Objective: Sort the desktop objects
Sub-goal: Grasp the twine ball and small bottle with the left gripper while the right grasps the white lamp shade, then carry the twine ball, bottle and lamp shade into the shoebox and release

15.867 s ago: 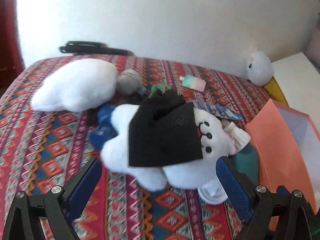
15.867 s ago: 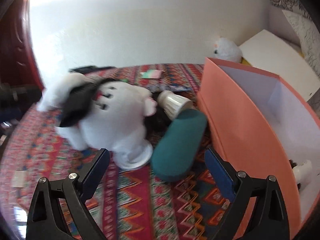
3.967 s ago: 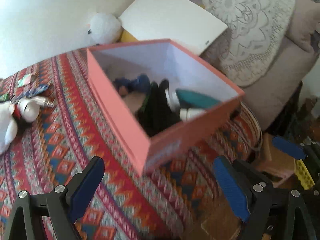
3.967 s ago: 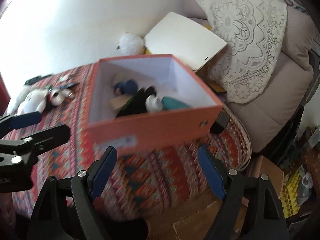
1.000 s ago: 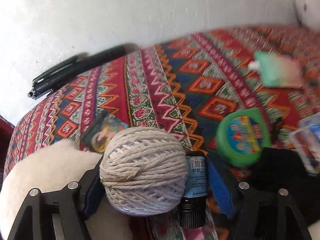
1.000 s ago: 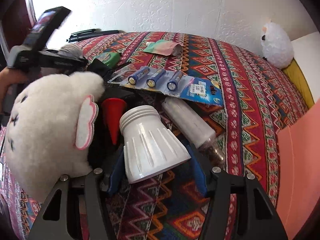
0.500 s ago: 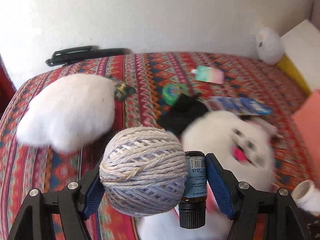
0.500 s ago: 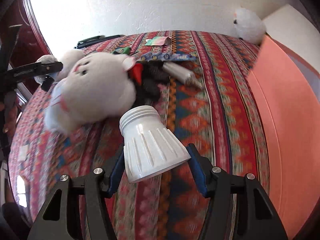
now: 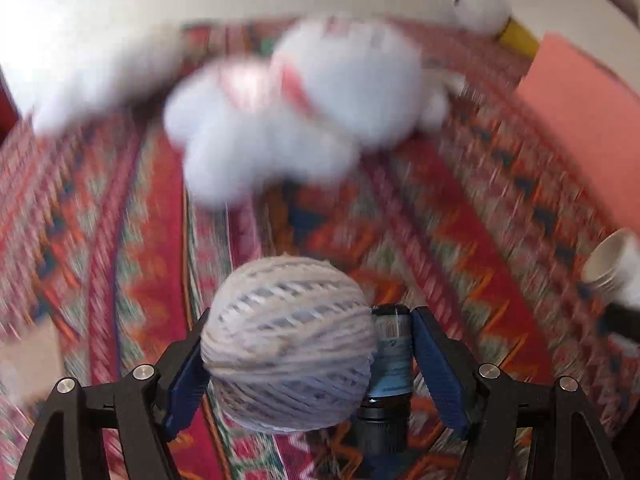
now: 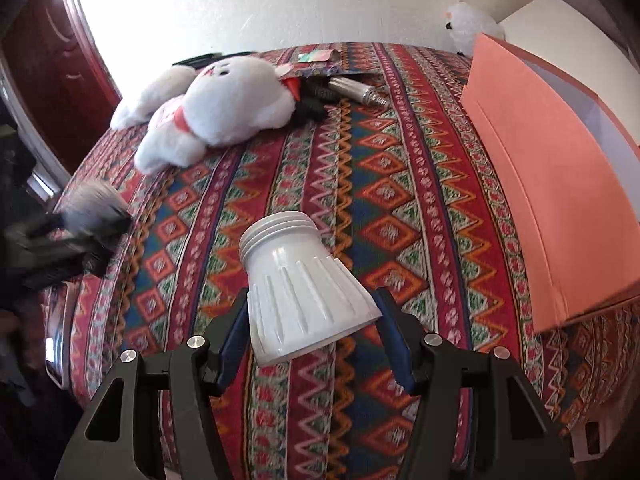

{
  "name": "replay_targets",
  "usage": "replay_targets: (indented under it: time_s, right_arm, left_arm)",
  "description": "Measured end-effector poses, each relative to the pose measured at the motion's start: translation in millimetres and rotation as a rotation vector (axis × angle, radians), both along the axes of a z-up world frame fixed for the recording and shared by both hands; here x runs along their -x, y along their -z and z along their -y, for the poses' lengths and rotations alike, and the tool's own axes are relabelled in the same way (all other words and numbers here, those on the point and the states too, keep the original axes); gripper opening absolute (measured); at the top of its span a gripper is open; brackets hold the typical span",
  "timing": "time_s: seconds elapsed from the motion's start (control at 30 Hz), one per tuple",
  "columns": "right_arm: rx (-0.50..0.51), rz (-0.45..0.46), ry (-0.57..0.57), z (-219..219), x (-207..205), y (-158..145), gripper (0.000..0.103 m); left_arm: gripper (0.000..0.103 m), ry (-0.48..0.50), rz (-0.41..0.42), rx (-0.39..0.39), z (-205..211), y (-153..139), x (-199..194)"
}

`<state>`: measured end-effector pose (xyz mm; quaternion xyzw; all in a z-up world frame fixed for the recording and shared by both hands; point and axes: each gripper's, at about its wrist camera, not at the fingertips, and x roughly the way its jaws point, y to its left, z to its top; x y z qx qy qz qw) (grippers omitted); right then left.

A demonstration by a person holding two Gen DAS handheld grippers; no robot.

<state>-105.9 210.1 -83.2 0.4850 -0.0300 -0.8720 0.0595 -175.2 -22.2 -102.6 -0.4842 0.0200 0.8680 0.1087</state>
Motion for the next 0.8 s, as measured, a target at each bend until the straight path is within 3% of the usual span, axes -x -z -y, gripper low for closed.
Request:
replay_targets:
  time_s: [0.07,0.17,0.23,0.27,0.3,0.33,0.5,0.63,0.8]
  right_arm:
    - [-0.011,-0.002,-0.014,3.8,-5.4,-1.2,0.062]
    - [-0.012,-0.002,-0.019,4.2,-8.6,-1.6,0.062]
    - [-0.013,0.004,-0.015,3.2,-8.4,0.1,0.062]
    - [-0.014,0.008,-0.012,3.2,-7.3,1.4,0.062]
    - [-0.015,0.012,-0.012,3.8,-7.1,2.5,0.062]
    - [-0.015,0.015,-0.011,4.7,-7.4,3.5,0.062]
    - [-0.017,0.013,-0.018,8.4,-9.8,2.2,0.062]
    - [-0.019,-0.002,-0.019,7.5,-15.0,-4.2,0.062]
    - [-0.01,-0.033,-0.004,-5.1,-34.1,-19.4,0.062]
  left_arm:
    - [0.08,-0.019,0.006,-0.036,8.7,4.1,-3.0]
    - [0.09,-0.049,-0.006,-0.106,24.5,0.2,-7.1]
    - [0.089,-0.058,-0.013,-0.1,28.5,0.9,-8.2]
    - [0.082,-0.054,-0.008,-0.077,27.8,4.3,-8.6]
    - [0.062,-0.047,0.001,-0.049,26.9,8.4,-8.9]
    - [0.055,-0.041,0.015,-0.028,25.3,12.2,-10.1]
    - [0.053,-0.012,-0.026,0.03,16.1,6.6,-29.4]
    - [0.053,-0.034,-0.037,-0.008,13.5,-9.0,-44.4]
    - [0.053,0.004,-0.082,-0.016,-6.8,-43.6,-72.6]
